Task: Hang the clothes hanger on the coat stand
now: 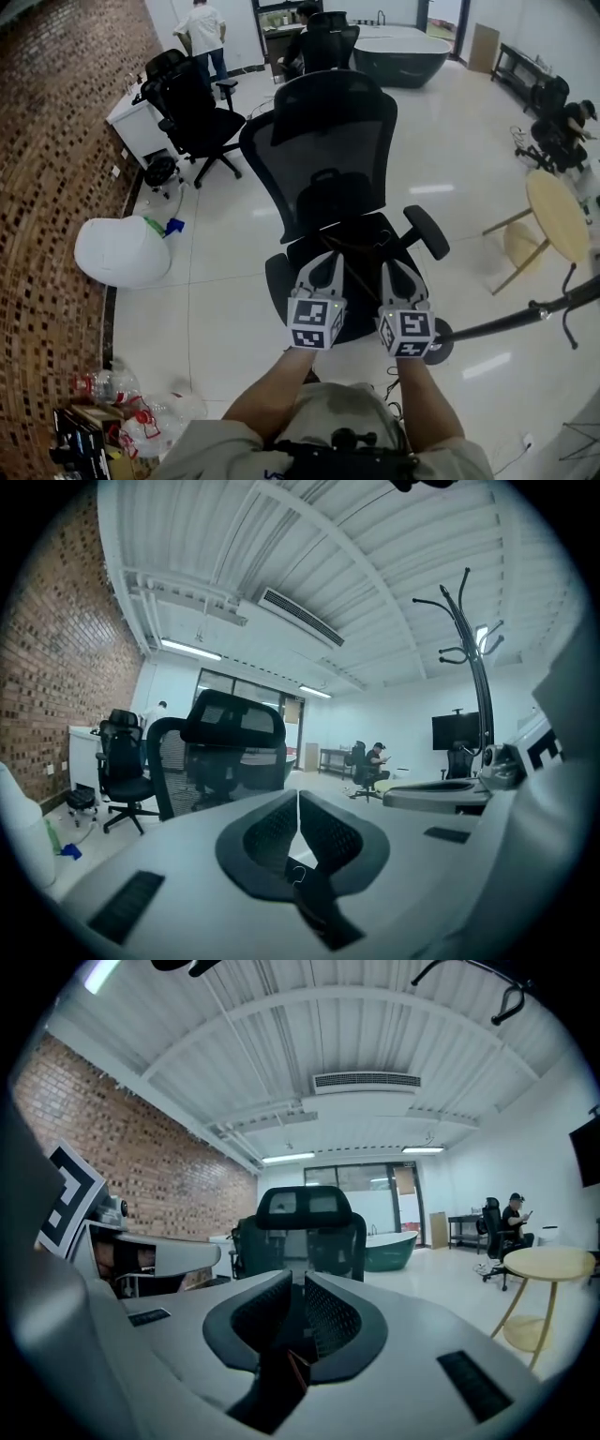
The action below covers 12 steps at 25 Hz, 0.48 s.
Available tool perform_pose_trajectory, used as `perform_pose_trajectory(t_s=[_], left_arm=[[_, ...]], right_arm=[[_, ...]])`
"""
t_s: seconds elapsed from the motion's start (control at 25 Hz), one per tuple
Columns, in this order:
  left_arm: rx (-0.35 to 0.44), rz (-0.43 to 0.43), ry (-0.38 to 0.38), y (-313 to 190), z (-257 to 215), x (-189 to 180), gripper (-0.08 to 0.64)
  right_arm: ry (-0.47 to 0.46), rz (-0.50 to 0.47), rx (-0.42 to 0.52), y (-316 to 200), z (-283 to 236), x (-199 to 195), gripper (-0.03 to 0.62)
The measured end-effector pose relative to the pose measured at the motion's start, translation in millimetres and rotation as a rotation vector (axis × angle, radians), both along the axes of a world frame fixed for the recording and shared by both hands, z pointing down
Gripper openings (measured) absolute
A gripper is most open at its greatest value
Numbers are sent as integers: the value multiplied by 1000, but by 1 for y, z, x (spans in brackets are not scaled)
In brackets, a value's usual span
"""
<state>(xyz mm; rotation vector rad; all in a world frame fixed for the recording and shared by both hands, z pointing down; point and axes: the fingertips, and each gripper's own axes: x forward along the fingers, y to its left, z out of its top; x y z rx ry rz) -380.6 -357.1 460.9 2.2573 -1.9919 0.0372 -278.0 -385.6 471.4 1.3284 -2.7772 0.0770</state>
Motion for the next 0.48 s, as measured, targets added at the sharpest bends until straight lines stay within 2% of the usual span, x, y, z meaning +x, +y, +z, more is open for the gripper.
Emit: perform_pose_trajectory(t_s=[0.24,0.32,0.48], left_arm=[[-16,144,34,-114,34,-134,2],[-21,175,37,-143,44,-157,26],[-50,215,45,-203,63,-176,31]], right_arm=[[54,146,-10,-95,26,-129,63],[70,178,-17,-120,35,-150,64],[117,197,-62,-171,60,-173,83]])
